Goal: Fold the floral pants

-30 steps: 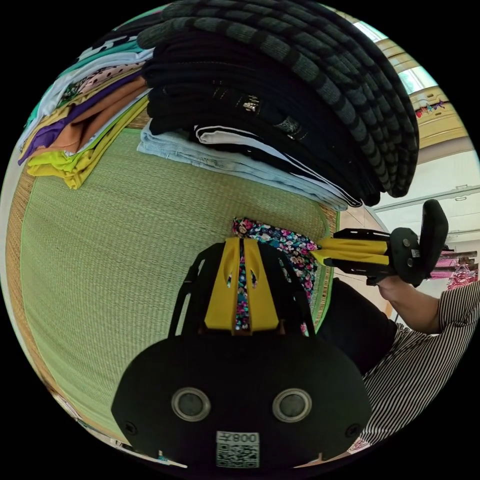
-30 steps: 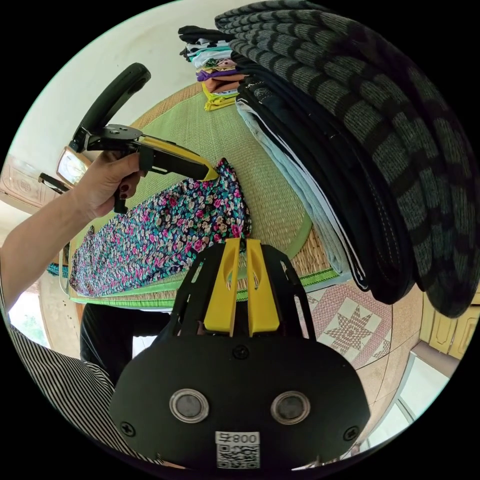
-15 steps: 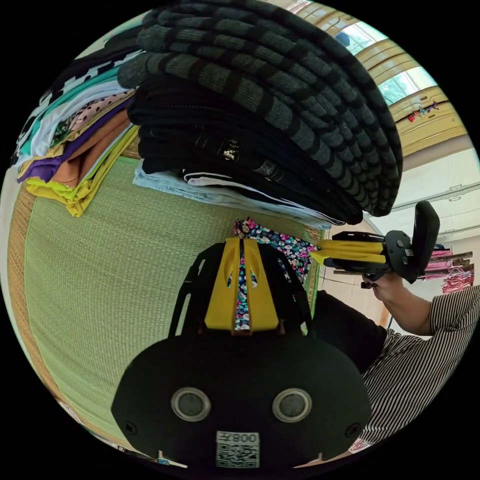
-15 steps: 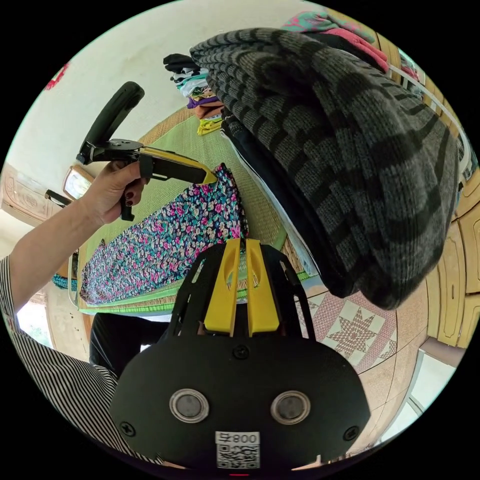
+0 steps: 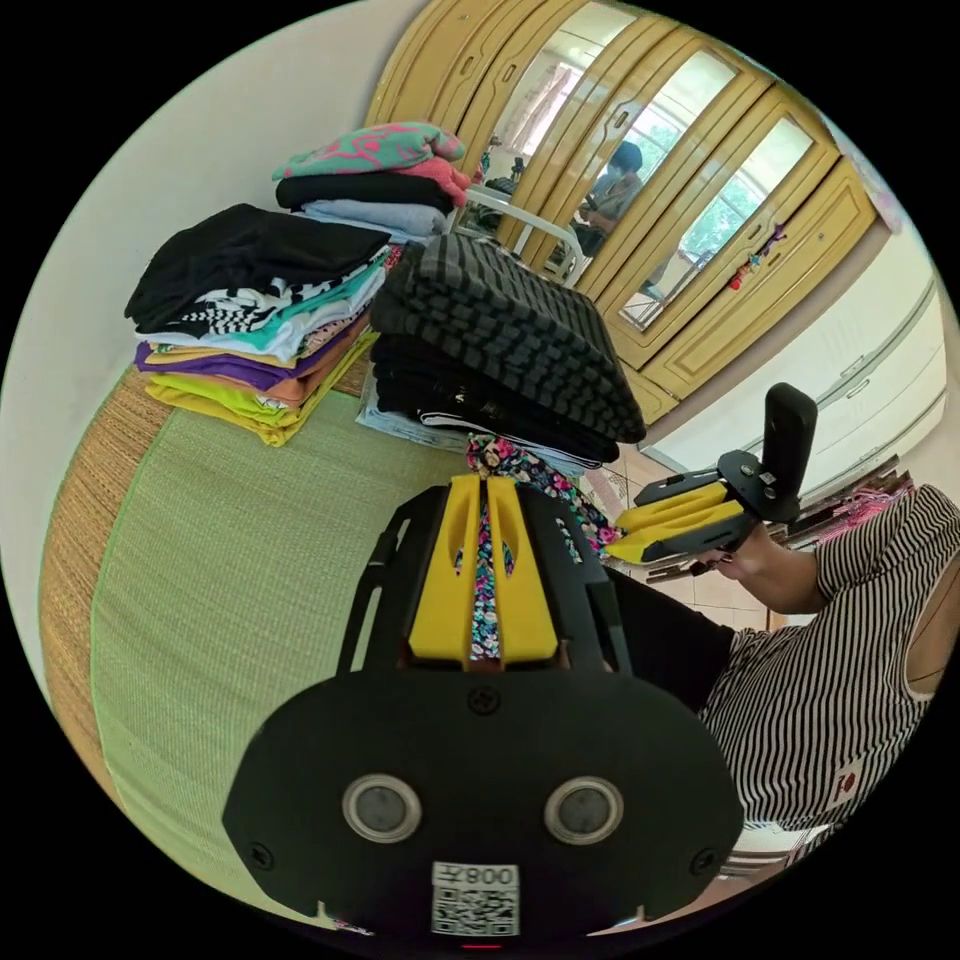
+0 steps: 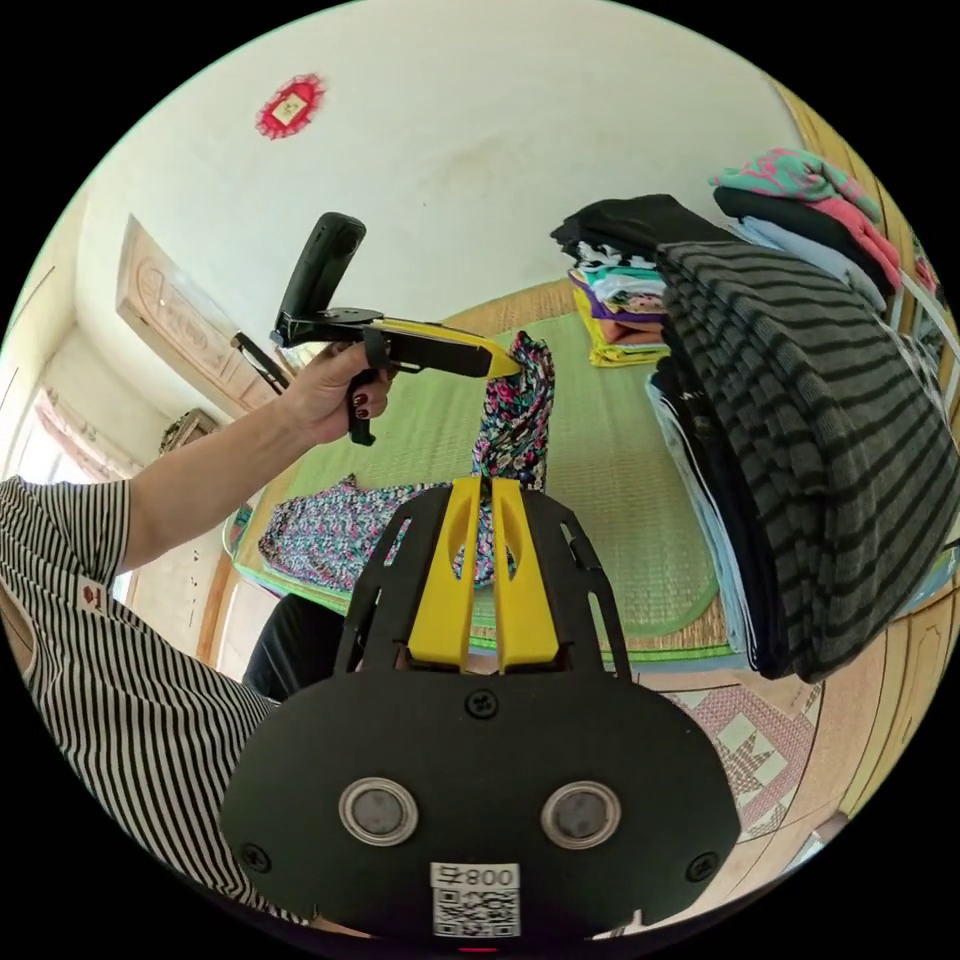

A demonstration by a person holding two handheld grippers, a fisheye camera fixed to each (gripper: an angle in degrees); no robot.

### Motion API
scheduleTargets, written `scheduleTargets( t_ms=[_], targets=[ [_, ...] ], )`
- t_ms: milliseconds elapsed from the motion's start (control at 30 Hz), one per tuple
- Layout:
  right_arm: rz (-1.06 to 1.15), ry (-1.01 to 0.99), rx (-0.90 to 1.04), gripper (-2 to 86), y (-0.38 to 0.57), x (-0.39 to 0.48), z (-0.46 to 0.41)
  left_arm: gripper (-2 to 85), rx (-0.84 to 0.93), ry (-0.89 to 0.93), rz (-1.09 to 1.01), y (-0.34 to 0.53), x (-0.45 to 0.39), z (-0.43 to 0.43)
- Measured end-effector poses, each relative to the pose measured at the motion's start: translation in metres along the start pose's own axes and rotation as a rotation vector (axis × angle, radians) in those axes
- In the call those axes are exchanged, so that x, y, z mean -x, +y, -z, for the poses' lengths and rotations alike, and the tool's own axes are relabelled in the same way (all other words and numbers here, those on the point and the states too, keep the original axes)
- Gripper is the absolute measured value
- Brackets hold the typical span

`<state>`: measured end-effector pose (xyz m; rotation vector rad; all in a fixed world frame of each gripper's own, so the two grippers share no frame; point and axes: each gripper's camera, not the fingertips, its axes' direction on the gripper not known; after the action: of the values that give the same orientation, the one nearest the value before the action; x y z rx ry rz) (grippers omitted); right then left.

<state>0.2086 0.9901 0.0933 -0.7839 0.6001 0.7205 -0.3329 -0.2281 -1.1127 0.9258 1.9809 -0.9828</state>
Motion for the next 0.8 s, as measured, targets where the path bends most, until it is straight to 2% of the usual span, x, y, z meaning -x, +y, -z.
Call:
scheduleTargets(
  t_ms=[167, 333, 600, 800],
  targets=[
    [0.129, -0.134, 0.002, 2.0, -0.019, 0.060, 0.003, 1.2, -0.114, 0.018, 0.019, 0.073, 0.001, 0.084],
    [0.264, -0.277, 0.042, 2.0, -0.040, 0.126, -0.015, 1.2, -0.244, 0.026, 0.099, 0.182, 0.013, 0.176],
    [0.389, -0.469, 0.285, 2.0, -0.063, 0.223, -0.122, 1.3, -0.338, 0.081, 0.345, 0.353, 0.056, 0.255],
    [0.355, -0.484, 0.481, 2.0, -0.068, 0.251, -0.216, 1.7, -0.401, 0.206, 0.616, 0.471, 0.104, 0.268]
  ],
)
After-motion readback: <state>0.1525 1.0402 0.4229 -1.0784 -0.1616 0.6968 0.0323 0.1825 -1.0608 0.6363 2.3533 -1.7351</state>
